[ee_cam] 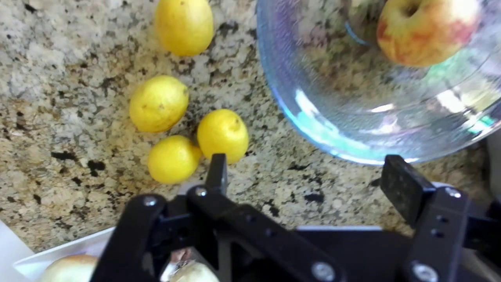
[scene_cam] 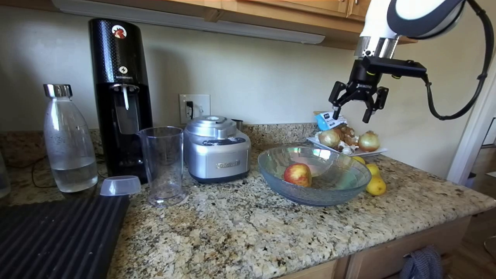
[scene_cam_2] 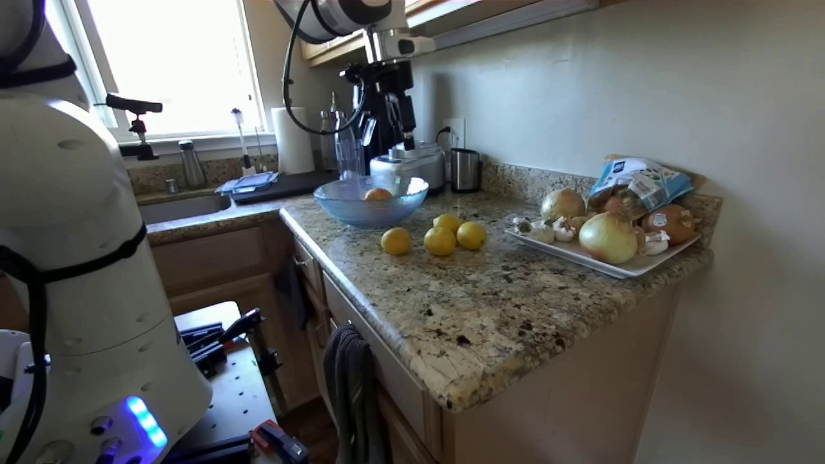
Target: Remove the fruits from the glass bowl
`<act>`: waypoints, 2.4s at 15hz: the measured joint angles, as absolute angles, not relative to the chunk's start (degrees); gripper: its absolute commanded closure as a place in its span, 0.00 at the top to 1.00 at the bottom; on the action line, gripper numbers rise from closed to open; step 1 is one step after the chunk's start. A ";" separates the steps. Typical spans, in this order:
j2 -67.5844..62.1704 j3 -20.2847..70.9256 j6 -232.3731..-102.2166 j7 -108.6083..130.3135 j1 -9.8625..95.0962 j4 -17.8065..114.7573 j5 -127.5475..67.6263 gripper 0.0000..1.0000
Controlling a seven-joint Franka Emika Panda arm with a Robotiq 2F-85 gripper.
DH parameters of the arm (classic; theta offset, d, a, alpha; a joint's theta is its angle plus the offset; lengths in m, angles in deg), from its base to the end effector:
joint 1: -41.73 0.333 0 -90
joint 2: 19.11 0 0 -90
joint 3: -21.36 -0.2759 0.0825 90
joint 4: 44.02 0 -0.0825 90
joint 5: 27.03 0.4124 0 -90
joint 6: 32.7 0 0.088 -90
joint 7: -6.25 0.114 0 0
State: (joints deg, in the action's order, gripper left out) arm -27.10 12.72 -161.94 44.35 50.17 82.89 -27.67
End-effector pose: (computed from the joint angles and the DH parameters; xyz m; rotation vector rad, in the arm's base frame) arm 0.5270 0.1620 0.3932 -3.0246 0.5506 -0.2654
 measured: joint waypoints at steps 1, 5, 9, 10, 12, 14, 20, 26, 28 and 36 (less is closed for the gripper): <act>-27.33 11.38 -161.66 44.24 50.92 82.89 -26.91 1.00; -26.76 6.72 -161.77 42.99 53.71 82.88 -25.93 1.00; -23.50 4.67 -162.57 39.01 54.99 82.59 -25.93 1.00; -22.16 4.56 -163.08 36.72 55.18 82.41 -25.93 1.00; -19.17 4.46 -163.91 31.58 55.28 81.77 -25.96 1.00; -15.96 4.44 -164.17 26.22 55.33 80.69 -26.15 1.00; -8.06 4.42 -163.91 13.24 56.28 75.97 -28.92 1.00; -3.95 4.59 -163.01 5.34 57.54 72.48 -37.08 1.00; -2.99 4.67 -162.61 3.81 57.69 71.80 -39.97 1.00; -0.02 4.69 -162.58 -0.49 58.45 69.07 -42.78 1.00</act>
